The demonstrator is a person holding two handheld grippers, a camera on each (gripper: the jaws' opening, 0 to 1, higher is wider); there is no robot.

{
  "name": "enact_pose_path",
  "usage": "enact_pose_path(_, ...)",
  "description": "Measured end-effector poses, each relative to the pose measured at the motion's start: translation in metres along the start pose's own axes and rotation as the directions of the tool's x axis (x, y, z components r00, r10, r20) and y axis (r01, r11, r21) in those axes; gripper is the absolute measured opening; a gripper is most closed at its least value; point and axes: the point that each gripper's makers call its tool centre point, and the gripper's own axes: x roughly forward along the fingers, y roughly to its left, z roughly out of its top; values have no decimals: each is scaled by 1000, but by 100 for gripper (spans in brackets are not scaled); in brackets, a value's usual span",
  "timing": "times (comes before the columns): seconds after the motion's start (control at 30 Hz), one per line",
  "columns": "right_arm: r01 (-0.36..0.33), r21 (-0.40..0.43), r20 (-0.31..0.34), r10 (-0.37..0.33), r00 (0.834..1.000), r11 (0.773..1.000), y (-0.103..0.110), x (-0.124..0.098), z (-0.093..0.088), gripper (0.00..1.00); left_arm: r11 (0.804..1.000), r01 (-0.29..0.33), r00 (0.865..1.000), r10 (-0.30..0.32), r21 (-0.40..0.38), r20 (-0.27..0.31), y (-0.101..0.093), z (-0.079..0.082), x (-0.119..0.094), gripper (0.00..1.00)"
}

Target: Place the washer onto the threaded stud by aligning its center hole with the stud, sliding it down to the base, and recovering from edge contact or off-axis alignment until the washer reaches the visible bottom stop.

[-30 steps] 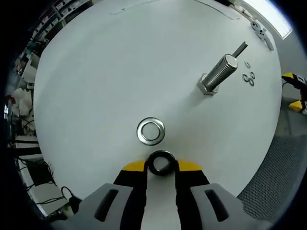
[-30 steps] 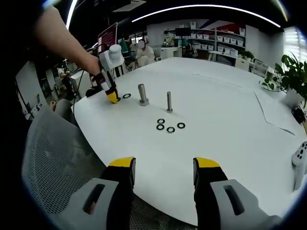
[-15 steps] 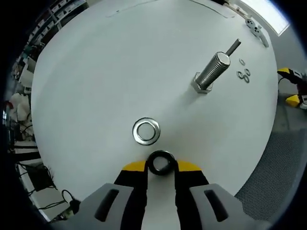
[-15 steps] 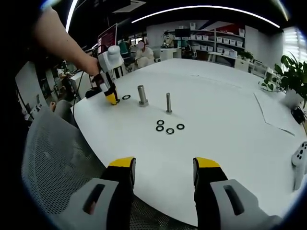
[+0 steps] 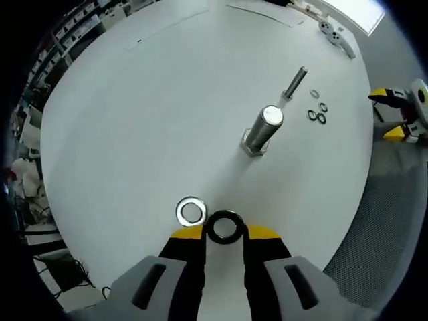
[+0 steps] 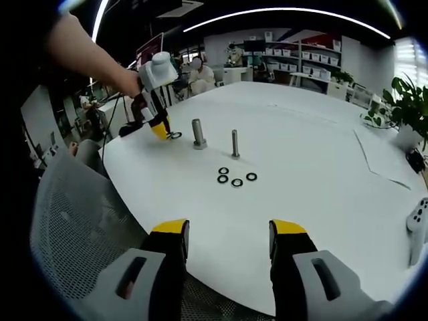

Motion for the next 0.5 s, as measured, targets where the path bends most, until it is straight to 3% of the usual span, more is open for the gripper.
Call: enact_pose_path(0.5, 4, -2, 6, -4, 1000, 1000, 0, 0, 2, 50, 997, 24, 995, -31, 76, 92, -14, 62, -31, 18)
